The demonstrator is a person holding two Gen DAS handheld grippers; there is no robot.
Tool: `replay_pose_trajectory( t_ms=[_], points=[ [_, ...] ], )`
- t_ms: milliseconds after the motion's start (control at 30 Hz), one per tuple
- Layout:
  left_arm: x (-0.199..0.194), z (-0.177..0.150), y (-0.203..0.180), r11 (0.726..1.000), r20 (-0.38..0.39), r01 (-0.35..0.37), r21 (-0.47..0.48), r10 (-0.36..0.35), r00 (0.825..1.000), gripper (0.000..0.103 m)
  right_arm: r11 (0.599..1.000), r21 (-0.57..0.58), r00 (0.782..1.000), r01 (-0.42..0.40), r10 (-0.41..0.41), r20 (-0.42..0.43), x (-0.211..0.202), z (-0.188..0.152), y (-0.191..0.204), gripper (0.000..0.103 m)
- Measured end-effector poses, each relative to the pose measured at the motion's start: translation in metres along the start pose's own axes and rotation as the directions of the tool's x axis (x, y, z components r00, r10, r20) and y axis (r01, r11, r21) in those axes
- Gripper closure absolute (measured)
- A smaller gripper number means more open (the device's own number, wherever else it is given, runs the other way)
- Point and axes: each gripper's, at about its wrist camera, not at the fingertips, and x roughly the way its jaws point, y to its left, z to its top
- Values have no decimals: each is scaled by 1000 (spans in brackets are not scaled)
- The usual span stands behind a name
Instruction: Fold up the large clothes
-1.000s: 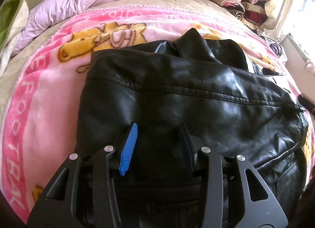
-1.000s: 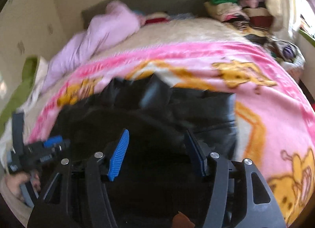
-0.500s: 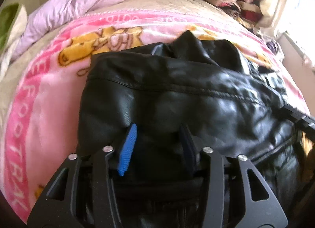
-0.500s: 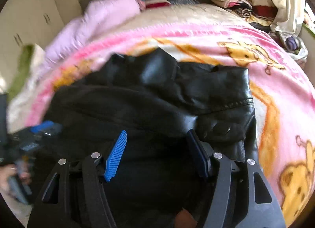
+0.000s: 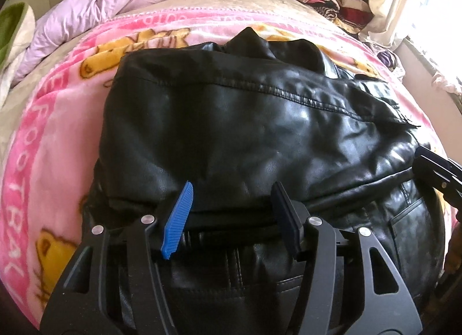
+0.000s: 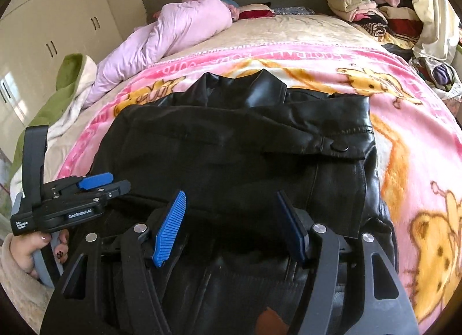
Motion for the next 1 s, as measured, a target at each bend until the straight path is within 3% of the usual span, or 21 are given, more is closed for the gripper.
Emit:
replay_pose_trajectory(
  t_ms=[267,467,1000],
  points=[
    [1,-3,0,1000,5,2,-2,-2,1000,55,1000,3,999,17,-16,-29,11,-3,0,41],
    [2,-3,1,1000,4,9,-6,-9,1000,55,999,24,990,37,-34,-139,39,-13,-9,41],
    [1,-3,3,1000,11,18,-14,-18,1000,55,995,97,996,1,7,-86,31,-20,-15,41]
  ],
)
